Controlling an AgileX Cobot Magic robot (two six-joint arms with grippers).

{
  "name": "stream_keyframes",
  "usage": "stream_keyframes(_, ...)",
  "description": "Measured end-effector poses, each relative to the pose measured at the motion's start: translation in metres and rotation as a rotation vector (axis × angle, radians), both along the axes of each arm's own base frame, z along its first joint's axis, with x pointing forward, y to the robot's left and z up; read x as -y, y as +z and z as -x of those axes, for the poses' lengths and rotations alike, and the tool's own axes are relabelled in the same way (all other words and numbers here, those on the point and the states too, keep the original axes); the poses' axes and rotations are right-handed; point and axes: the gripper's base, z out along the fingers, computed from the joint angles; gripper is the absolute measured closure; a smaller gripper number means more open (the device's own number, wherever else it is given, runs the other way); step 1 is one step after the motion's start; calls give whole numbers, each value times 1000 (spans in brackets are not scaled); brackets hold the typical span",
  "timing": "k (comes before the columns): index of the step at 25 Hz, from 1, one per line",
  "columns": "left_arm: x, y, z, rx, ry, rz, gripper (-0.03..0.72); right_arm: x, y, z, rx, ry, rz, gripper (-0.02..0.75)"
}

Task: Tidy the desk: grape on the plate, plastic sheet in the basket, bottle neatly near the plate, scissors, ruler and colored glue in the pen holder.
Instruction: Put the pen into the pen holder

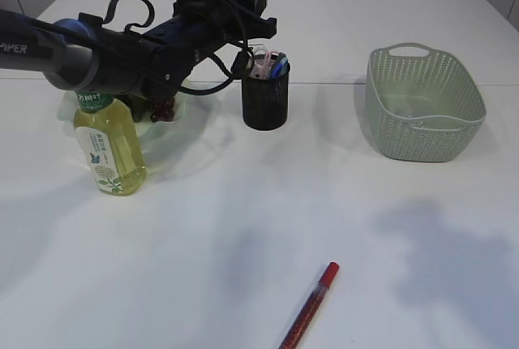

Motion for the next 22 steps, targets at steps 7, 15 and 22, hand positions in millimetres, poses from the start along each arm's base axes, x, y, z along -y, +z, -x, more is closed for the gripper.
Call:
stream_keyframes(7, -2, 14, 3, -34, 1, -21, 422, 0, 0, 0, 1, 0, 1, 353)
stream_keyframes(15, -13, 69, 26, -208, 8, -115, 422, -1, 1, -2, 22, 4, -7, 353)
stream_keyframes(22, -2, 98, 83, -529, -59, -308, 422, -1, 1, -1, 17, -20, -29, 353)
